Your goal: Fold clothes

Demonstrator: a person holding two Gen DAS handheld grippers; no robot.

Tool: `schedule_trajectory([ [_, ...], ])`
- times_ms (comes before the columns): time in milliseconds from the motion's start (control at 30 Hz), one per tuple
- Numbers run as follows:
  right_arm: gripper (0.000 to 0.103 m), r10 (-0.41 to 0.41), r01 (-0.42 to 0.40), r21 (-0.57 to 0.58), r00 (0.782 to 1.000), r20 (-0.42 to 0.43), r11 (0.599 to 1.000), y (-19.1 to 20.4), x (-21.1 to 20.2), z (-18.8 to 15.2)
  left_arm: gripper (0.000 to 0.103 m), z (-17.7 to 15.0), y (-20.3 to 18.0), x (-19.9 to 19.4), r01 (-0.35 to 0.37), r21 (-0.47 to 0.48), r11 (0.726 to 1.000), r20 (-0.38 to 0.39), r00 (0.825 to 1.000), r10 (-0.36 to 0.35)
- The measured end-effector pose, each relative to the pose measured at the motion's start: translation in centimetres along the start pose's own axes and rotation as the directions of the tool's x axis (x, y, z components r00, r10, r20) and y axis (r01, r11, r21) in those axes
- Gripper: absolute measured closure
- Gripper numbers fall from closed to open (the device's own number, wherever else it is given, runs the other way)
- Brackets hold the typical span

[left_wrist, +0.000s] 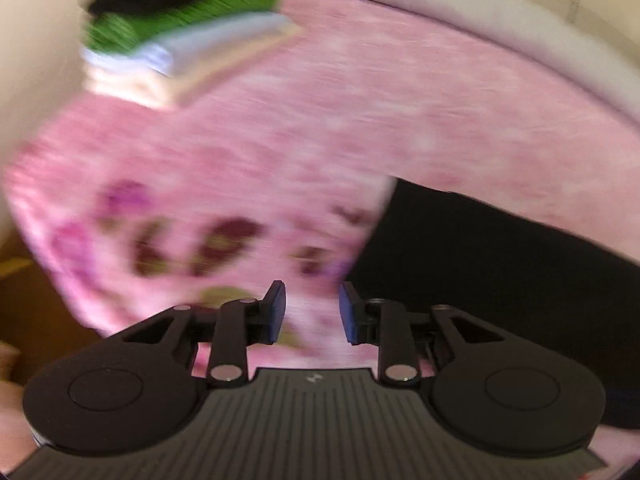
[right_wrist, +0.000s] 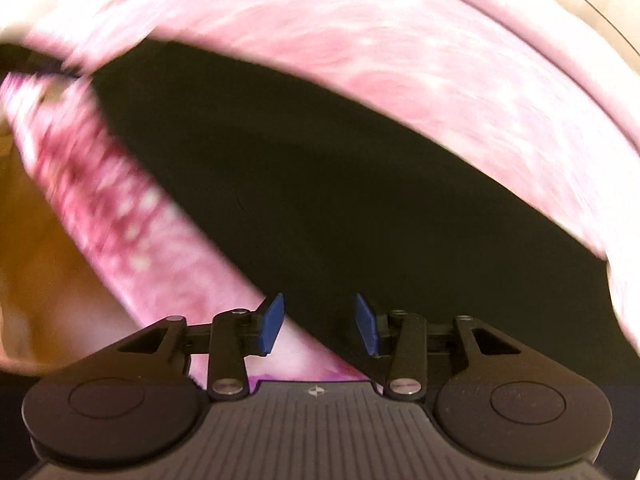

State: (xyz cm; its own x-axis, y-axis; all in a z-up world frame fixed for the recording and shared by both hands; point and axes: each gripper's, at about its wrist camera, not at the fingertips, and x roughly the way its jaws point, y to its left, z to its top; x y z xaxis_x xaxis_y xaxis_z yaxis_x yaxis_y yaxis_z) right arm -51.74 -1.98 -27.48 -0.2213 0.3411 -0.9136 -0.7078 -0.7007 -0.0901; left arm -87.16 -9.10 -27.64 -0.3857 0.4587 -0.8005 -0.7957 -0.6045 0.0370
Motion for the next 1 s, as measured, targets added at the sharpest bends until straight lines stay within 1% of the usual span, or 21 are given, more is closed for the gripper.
schedule_trajectory([
  [33, 0.060, -0.021, 0.021, 0.075, 1.000, -0.001, 0.997, -1.4, -0.2, -0.3, 0.080, 0.2, -0.4, -0.7, -0.003, 0.002, 1.000, 0.018, 1.000, 0.003],
  [100, 0.060, -0.078, 0.084, 0.245, 0.996, -0.032, 0.966, -5.0, -0.3, -1.4, 0.078, 0.5, -2.0, -1.5, 0.117, 0.054, 0.992, 0.029, 0.992, -0.119],
  [133, 0.060, -0.104, 0.114, 0.327, 0.993, -0.050, 0.938, -6.8, -0.4, -2.0, 0.077, 0.5, -3.6, -1.8, 0.197, 0.116, 0.973, 0.020, 0.979, -0.201],
  [167, 0.060, -0.109, 0.123, 0.407, 0.992, -0.056, 0.905, -8.5, -0.5, -2.9, 0.076, 0.2, -5.2, -1.9, 0.269, 0.175, 0.947, 0.011, 0.961, -0.276],
  [200, 0.060, -0.104, 0.115, 0.482, 0.993, -0.050, 0.868, -10.1, -0.5, -4.0, 0.070, -0.2, -7.0, -2.0, 0.333, 0.233, 0.913, 0.002, 0.939, -0.343],
  [233, 0.060, -0.100, 0.109, 0.551, 0.994, -0.046, 0.827, -11.6, -0.6, -5.2, 0.064, -0.8, -8.9, -1.8, 0.386, 0.280, 0.879, -0.032, 0.919, -0.393],
  [267, 0.060, -0.117, 0.136, 0.565, 0.991, -0.070, 0.814, -12.6, -0.2, -6.4, 0.061, -1.6, -10.7, -1.1, 0.429, 0.309, 0.849, -0.097, 0.902, -0.420],
  [300, 0.060, -0.133, 0.162, 0.578, 0.987, -0.093, 0.800, -13.5, 0.1, -7.5, 0.063, -2.4, -12.5, -0.3, 0.457, 0.328, 0.827, -0.162, 0.889, -0.428],
  [333, 0.061, -0.149, 0.190, 0.590, 0.982, -0.118, 0.785, -14.5, 0.4, -8.7, 0.066, -3.1, -13.7, 0.5, 0.446, 0.323, 0.835, -0.214, 0.894, -0.394],
  [367, 0.061, -0.166, 0.221, 0.588, 0.975, -0.148, 0.778, -15.2, 0.5, -9.9, 0.072, -3.7, -14.4, 1.0, 0.418, 0.304, 0.856, -0.248, 0.902, -0.353],
  [400, 0.061, -0.166, 0.211, 0.612, 0.977, -0.131, 0.762, -16.0, -0.1, -11.0, 0.072, -4.1, -15.1, 1.2, 0.392, 0.285, 0.875, -0.272, 0.908, -0.319],
  [433, 0.060, -0.162, 0.200, 0.632, 0.980, -0.119, 0.749, -16.6, -0.7, -11.6, 0.071, -4.2, -15.5, 0.7, 0.377, 0.269, 0.887, -0.269, 0.913, -0.306],
  [467, 0.058, -0.160, 0.198, 0.647, 0.980, -0.118, 0.736, -17.3, -1.6, -12.2, 0.069, -4.2, -15.9, -0.2, 0.373, 0.263, 0.890, -0.263, 0.915, -0.306],
  [500, 0.052, -0.159, 0.202, 0.654, 0.979, -0.125, 0.729, -17.7, -2.3, -12.6, 0.066, -4.2, -16.5, -1.1, 0.380, 0.258, 0.888, -0.271, 0.911, -0.311],
  [567, 0.045, -0.145, 0.196, 0.667, 0.981, -0.132, 0.719, -18.6, -3.9, -13.4, 0.064, -4.5, -17.7, -3.1, 0.400, 0.245, 0.883, -0.317, 0.894, -0.317],
  [633, 0.038, -0.120, 0.178, 0.687, 0.984, -0.132, 0.704, -19.6, -5.4, -14.1, 0.059, -5.1, -19.1, -5.2, 0.411, 0.226, 0.883, -0.370, 0.875, -0.312],
  [700, 0.016, -0.072, 0.158, 0.707, 0.986, -0.150, 0.689, -20.1, -6.0, -14.1, 0.056, -5.8, -20.3, -7.7, 0.404, 0.202, 0.892, -0.406, 0.863, -0.299],
  [733, 0.015, -0.049, 0.148, 0.717, 0.986, -0.158, 0.681, -20.4, -6.3, -14.2, 0.053, -6.1, -20.8, -9.1, 0.399, 0.189, 0.897, -0.407, 0.863, -0.299],
  [800, 0.015, -0.011, 0.124, 0.722, 0.987, -0.159, 0.680, -20.9, -7.1, -14.9, 0.042, -6.7, -21.6, -12.0, 0.391, 0.162, 0.906, -0.405, 0.864, -0.300],
  [867, 0.015, 0.000, 0.114, 0.712, 0.987, -0.158, 0.693, -21.7, -9.1, -14.9, 0.041, -7.3, -22.5, -15.5, 0.401, 0.145, 0.905, -0.377, 0.868, -0.324],
  [1000, 0.015, -0.017, 0.087, 0.663, 0.994, -0.112, 0.743, -22.8, -14.3, -14.5, 0.036, -7.4, -24.1, -20.7, 0.399, 0.152, 0.904, -0.335, 0.882, -0.332],
])
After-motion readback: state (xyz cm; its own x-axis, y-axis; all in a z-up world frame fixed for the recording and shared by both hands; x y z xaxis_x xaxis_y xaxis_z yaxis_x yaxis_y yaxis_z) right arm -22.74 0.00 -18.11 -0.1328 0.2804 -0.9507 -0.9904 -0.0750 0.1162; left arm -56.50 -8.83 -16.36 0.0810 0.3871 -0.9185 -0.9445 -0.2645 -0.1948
